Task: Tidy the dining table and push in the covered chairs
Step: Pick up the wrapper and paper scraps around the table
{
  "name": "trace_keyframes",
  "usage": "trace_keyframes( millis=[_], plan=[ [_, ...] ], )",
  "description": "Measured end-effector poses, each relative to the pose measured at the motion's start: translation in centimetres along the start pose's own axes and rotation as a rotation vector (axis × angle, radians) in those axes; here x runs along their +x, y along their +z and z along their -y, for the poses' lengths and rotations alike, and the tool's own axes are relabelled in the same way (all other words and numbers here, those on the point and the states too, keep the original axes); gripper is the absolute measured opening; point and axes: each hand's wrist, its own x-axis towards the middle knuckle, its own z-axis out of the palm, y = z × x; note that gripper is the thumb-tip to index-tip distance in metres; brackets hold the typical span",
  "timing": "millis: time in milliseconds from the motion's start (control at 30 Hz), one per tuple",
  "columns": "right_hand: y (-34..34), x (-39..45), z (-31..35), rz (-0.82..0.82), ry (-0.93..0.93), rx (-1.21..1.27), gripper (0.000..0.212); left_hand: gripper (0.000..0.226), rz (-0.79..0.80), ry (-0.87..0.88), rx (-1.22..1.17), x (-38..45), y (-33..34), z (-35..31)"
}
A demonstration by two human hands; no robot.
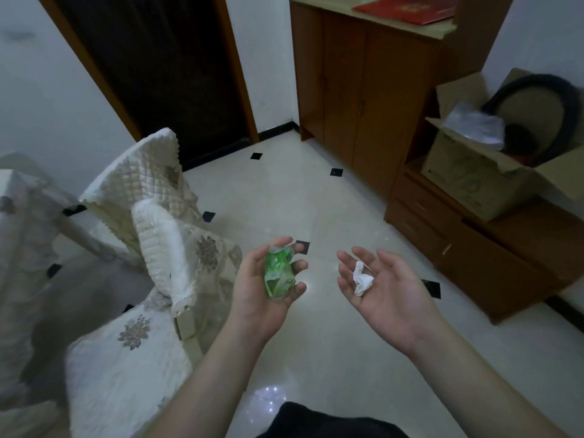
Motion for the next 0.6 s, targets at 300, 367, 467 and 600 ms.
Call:
trace_keyframes(
  millis=[300, 367, 467, 600],
  plan=[
    [4.8, 12.6, 2.7, 0.050, 0.093, -0.101, 0.031, 0.027, -0.067, 0.039, -0.078, 10.6, -1.2, -4.2],
    [6.5, 16.0, 3.0, 0.056, 0.108, -0.147, 0.029, 0.026, -0.073, 0.063, -0.095, 13.4, -2.0, -5.7],
    [9.5, 20.9, 3.5, 0.042, 0.138, -0.199, 0.029, 0.026, -0.095, 0.067, -0.110, 17.6, -3.0, -8.6],
    [13.7, 26.4, 4.7, 0.044, 0.162, -0.275, 0.032, 0.026, -0.087, 0.096, -0.118, 22.5, -4.0, -12.8]
  ],
)
